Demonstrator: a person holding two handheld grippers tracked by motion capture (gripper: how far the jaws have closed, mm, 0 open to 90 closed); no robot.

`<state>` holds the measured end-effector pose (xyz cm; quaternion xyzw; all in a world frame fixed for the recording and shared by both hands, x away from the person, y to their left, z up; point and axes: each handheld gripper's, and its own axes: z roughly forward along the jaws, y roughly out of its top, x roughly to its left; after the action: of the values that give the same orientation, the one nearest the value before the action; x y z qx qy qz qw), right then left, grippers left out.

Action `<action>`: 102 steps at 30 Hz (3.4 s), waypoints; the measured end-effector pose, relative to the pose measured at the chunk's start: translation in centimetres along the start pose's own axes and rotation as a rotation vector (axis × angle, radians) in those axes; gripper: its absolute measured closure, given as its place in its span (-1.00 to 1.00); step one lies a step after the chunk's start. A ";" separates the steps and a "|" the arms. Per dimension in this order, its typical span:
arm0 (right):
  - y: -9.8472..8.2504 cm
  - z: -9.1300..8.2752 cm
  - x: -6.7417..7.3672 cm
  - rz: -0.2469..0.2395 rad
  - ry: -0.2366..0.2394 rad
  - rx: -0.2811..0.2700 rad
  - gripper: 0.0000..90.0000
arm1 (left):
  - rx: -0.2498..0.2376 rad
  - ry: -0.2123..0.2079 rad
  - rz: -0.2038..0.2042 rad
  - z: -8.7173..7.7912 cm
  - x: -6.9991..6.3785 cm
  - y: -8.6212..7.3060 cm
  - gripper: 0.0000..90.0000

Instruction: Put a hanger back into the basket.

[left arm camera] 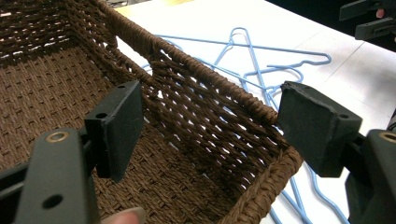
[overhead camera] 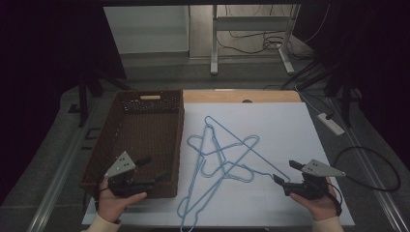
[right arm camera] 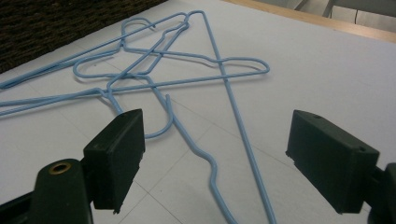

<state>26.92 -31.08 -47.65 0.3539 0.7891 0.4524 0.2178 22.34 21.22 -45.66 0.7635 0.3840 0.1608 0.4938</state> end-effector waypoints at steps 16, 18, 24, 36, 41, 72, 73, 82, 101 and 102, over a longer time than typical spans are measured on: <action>-0.1 0.2 -0.1 0.008 0.006 0.005 -0.53 | 0.005 -0.010 -0.005 0.2 0.0 0.1 -0.47; -0.2 0.2 -0.2 0.008 0.008 0.011 -0.53 | 0.009 -0.009 -0.002 0.2 0.1 0.2 -0.47; -0.1 0.2 -0.5 0.022 0.004 0.004 -0.53 | 0.007 -0.009 -0.005 0.2 0.1 0.3 -0.47; 0.3 0.1 0.5 -0.004 0.027 0.022 -0.49 | 0.005 -0.014 0.008 0.1 -0.4 0.5 -0.47; 1.0 0.6 0.9 -0.019 0.056 0.046 -0.49 | 0.006 -0.018 0.008 0.3 -0.4 0.5 -0.47; 6.6 8.8 4.9 -0.235 0.246 0.388 -0.42 | 0.011 -0.045 0.010 0.6 -0.7 0.5 -0.46; 6.6 9.3 5.0 -0.245 0.252 0.406 -0.42 | 0.011 -0.045 0.010 0.7 -0.7 0.5 -0.46; 6.7 11.8 5.9 -0.285 0.291 0.514 -0.40 | 0.012 -0.048 0.013 0.6 -0.7 0.6 -0.46; 6.7 14.9 7.4 -0.380 0.333 0.688 0.16 | 0.012 -0.051 0.019 0.6 -0.8 0.6 -0.46; 6.7 15.0 7.5 -0.387 0.332 0.697 0.20 | 0.013 -0.051 0.019 0.6 -0.8 0.6 -0.46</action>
<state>34.39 -14.75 -49.46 0.1742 0.9709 0.1603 0.0363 22.40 20.09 -45.31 0.7741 0.3649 0.1438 0.4970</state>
